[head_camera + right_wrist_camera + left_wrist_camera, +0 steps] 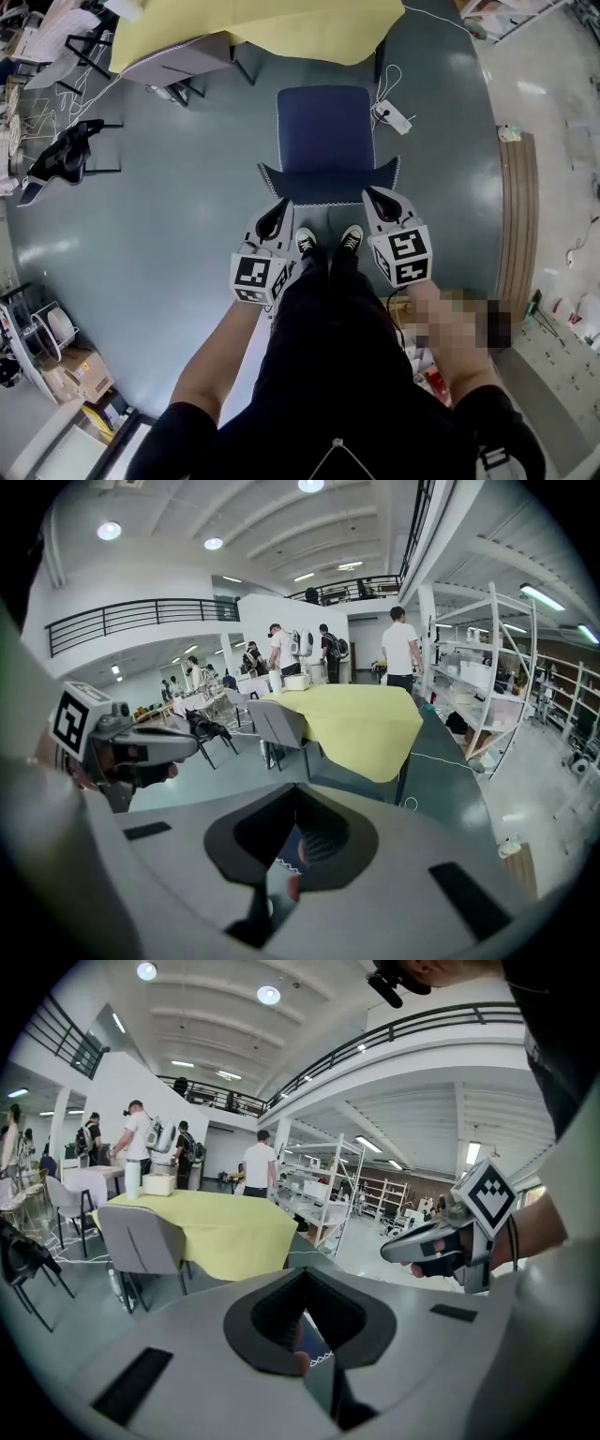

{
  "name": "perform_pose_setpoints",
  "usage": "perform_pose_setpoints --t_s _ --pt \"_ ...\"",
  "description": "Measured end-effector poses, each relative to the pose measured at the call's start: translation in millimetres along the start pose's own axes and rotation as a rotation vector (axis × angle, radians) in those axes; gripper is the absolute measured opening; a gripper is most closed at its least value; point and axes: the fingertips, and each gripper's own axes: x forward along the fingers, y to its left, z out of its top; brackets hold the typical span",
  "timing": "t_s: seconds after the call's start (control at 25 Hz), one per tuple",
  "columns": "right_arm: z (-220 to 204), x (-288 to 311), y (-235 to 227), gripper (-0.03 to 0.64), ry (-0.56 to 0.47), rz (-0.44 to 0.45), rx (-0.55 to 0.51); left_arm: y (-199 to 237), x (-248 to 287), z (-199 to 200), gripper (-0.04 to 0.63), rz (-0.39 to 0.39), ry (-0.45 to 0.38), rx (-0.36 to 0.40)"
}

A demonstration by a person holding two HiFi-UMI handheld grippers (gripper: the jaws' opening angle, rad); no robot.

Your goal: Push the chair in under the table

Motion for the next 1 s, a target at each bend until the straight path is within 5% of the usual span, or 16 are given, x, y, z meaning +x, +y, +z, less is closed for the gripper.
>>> perform_pose_setpoints --t_s 0.56,0.92,1.0 --pt "-73 43 6 0.015 0.099 0.03 0.006 -5 36 -71 0.011 -0.057 0.119 0.063" --pt "-89 52 4 0.018 0.141 0.072 -0.079 -28 52 -91 0.017 -0.118 0.197 0.265" --pt "-93 55 6 0.062 0.163 0.091 -0.121 -37 55 -100 0.079 -0.156 0.234 0.319"
